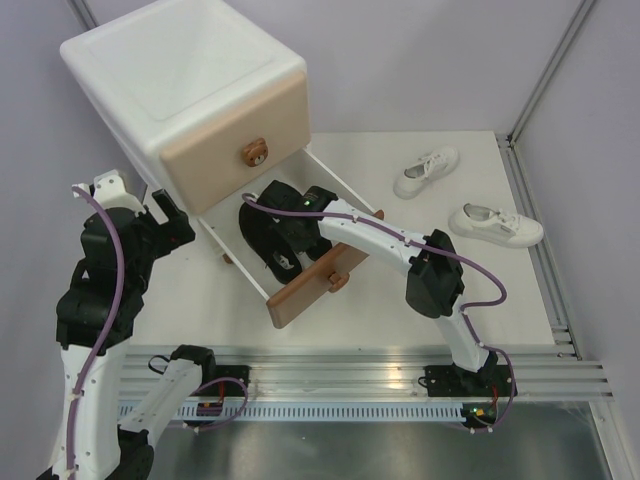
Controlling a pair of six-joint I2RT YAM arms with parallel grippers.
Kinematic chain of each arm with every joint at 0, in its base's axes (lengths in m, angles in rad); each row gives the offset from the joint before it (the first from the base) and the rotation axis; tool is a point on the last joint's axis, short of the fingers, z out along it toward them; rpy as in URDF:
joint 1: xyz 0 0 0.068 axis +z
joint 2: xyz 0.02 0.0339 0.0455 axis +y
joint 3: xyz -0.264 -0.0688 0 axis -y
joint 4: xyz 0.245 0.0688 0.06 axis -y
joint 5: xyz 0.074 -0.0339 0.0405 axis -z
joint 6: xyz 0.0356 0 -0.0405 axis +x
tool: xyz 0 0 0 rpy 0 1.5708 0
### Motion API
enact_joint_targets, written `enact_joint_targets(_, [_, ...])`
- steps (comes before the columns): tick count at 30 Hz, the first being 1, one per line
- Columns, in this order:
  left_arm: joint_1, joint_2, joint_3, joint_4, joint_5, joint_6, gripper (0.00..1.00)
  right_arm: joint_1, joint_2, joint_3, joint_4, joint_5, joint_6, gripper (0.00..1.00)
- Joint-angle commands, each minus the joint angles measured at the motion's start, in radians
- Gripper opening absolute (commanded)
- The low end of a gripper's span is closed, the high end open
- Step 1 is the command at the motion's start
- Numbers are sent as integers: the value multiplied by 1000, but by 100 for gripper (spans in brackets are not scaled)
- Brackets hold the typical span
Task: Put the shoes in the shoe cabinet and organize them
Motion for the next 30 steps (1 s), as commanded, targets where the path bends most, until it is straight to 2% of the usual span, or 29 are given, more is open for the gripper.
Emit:
enact_joint_targets(1, [-3, -6, -3, 34, 11, -20, 100, 6, -4, 15, 30, 0, -27, 11])
enact_joint_targets(3, [-3, -12, -2, 34, 11, -20, 100, 6, -7, 11, 35, 3, -32, 20])
enact_joint_targets(4, [-3, -14, -2, 34, 11, -20, 100, 6, -6, 13, 36, 3, -33, 30])
enact_joint_targets(6, [-3, -18, 0, 32, 12, -21, 100, 6, -14, 19, 41, 3, -32, 35])
enact_joint_targets(20, [-3, -40, 7, 31, 17, -26, 100, 6, -155, 8, 105, 20, -17, 45])
enact_joint_targets(30, [-3, -49, 20, 34, 21, -26, 100, 17, -303, -41, 199, -6, -18, 71])
